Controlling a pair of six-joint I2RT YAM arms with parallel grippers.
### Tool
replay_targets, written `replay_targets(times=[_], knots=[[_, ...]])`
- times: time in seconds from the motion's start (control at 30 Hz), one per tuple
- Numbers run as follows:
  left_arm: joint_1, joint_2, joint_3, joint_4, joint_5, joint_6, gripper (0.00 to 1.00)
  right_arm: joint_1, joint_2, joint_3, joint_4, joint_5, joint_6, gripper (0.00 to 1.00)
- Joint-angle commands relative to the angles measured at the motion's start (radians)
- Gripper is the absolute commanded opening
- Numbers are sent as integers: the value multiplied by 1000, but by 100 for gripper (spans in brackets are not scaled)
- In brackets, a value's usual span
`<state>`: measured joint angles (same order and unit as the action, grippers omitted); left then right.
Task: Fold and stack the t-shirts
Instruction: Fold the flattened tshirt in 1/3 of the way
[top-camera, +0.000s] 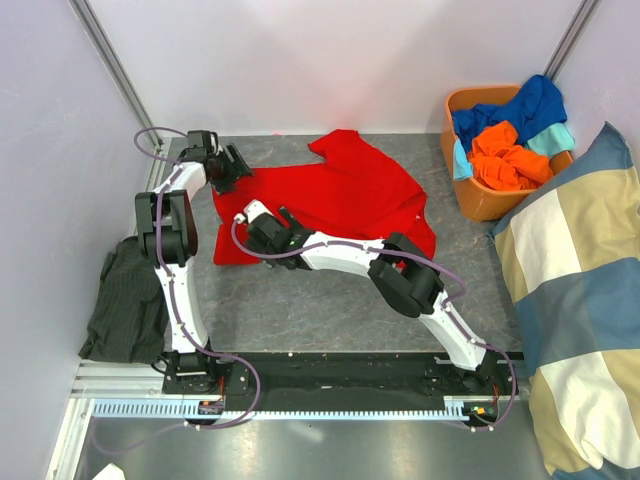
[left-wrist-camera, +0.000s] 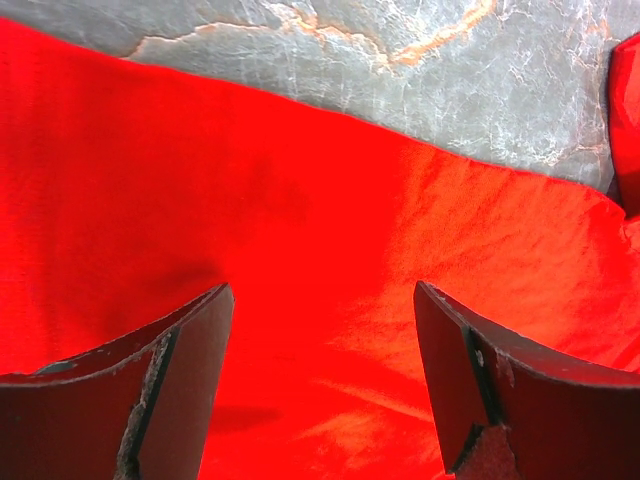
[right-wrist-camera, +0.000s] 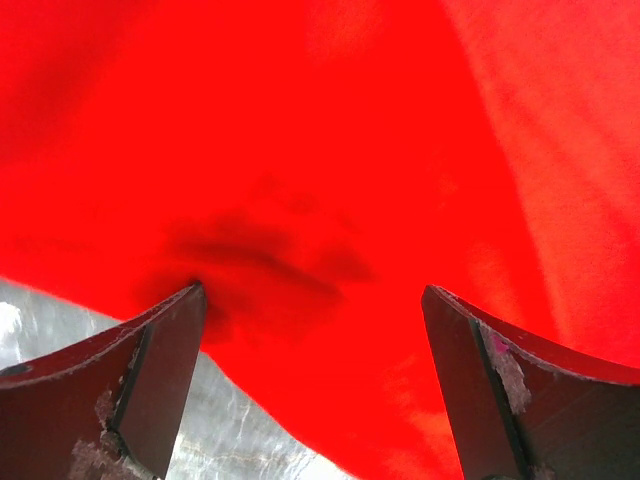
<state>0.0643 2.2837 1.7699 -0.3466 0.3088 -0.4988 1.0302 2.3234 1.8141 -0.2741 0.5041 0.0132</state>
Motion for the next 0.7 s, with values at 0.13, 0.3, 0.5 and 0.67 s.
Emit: replay_targets(times=[0.13,0.3,0.5,0.67], knots=[[23,17,-9,-2,13,23,81,-1,-91,-163,-91,-142,83,98],[26,26,-7,-3,15,23,81,2,-151,-294,-106,-209,136,98],[34,36,-3,-3,23,16,81,22,-223,-406,-108,-262,169,98],[35,28,-19,-2,12,17,81,39,-246,-441,-109,-274,185,98]])
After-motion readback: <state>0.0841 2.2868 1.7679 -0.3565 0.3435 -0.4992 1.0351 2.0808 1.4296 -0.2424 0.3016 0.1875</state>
